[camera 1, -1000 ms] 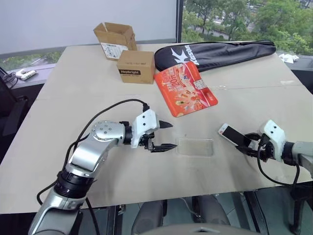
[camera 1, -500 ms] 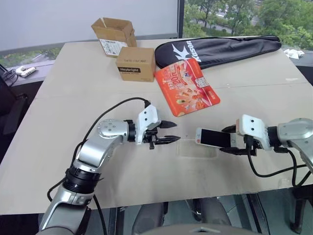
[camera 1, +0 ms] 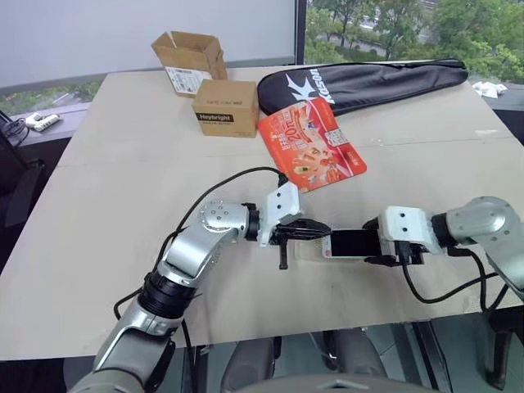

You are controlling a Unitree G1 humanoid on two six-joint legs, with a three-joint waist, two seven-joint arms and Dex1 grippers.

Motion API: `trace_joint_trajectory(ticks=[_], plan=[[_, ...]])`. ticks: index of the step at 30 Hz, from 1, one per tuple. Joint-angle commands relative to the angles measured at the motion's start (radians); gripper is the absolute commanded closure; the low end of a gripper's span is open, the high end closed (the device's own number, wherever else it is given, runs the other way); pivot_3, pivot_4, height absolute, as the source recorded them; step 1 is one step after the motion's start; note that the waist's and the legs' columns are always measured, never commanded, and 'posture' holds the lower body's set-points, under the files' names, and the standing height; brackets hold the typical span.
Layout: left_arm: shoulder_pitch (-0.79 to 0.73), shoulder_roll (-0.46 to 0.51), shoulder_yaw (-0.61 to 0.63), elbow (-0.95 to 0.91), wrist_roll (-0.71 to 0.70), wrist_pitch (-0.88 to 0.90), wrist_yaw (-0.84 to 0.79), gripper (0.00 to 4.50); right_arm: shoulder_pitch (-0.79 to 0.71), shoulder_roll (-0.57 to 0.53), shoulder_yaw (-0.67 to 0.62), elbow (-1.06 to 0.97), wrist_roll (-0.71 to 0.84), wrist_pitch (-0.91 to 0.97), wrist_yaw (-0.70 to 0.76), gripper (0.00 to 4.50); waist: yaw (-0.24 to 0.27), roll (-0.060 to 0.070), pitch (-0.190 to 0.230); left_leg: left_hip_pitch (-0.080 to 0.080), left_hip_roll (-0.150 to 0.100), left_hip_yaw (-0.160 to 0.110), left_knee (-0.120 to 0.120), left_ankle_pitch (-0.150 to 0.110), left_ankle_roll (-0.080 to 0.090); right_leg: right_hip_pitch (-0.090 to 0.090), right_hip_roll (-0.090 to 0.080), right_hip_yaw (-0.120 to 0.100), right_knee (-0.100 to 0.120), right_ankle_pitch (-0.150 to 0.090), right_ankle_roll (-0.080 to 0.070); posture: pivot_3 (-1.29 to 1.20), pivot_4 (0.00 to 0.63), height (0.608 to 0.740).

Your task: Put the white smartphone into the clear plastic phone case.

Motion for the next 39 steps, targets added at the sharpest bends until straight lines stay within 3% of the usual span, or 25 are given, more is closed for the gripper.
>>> trace_joint_trajectory(ticks=[1,25,27,29,35,38,39], plan=[[-0.015,0.003,-0.027,0.011,0.033,-0.02,-0.005,4.47,-0.027,0.008,0.005,-0.025,-0.017,0.006,0.0,1.73,0.002,0.0,0.0,0.0,0.0,0.0,0.0,0.0,0.0,0.0,0.0,0.0,0.0,0.0,0.0,0.0,0.15,0.74],[0.077,-0.069,-0.141,0.292,0.234,-0.188,0.063,4.47,-0.02,0.016,0.031,-0.081,-0.037,0.094,0.004,1.73,0.005,0.0,-0.002,0.002,-0.001,0.0,0.001,-0.002,0.003,0.003,-0.001,0.0,0.0,0.0,0.0,0.0,0.15,0.74],[0.082,-0.073,-0.145,0.293,0.238,-0.193,0.063,4.5,-0.015,0.015,0.025,-0.084,-0.032,0.101,0.002,0.64,0.005,0.0,-0.002,0.003,-0.001,0.0,0.001,-0.002,0.003,0.005,-0.001,0.0,0.0,0.0,0.0,0.0,0.15,0.74],[0.086,-0.075,-0.147,0.291,0.239,-0.192,0.062,4.5,-0.012,0.016,0.014,-0.09,-0.021,0.11,-0.001,0.11,0.005,0.0,-0.003,0.004,-0.001,-0.001,0.001,-0.002,0.004,0.005,-0.001,0.0,0.0,0.0,0.0,0.0,0.15,0.74],[0.09,-0.073,-0.147,0.286,0.242,-0.191,0.061,4.5,-0.022,0.005,-0.087,-0.088,0.051,0.182,-0.021,0.11,0.005,0.0,-0.003,0.005,-0.001,-0.002,0.002,-0.002,0.004,0.007,-0.001,-0.001,0.0,0.0,0.0,0.0,0.15,0.74],[0.094,-0.067,-0.147,0.281,0.244,-0.193,0.062,4.5,-0.003,-0.052,-0.136,-0.062,0.057,0.193,-0.011,0.11,0.006,0.0,-0.004,0.005,-0.001,-0.002,0.002,-0.002,0.004,0.008,-0.002,-0.002,0.0,0.0,0.0,0.0,0.15,0.74],[0.095,-0.063,-0.145,0.275,0.243,-0.193,0.061,4.5,0.016,-0.089,-0.145,-0.046,0.049,0.184,0.003,0.33,0.006,0.0,-0.004,0.005,-0.001,-0.003,0.002,-0.002,0.004,0.008,-0.002,-0.002,0.0,0.0,0.0,0.0,0.15,0.74]])
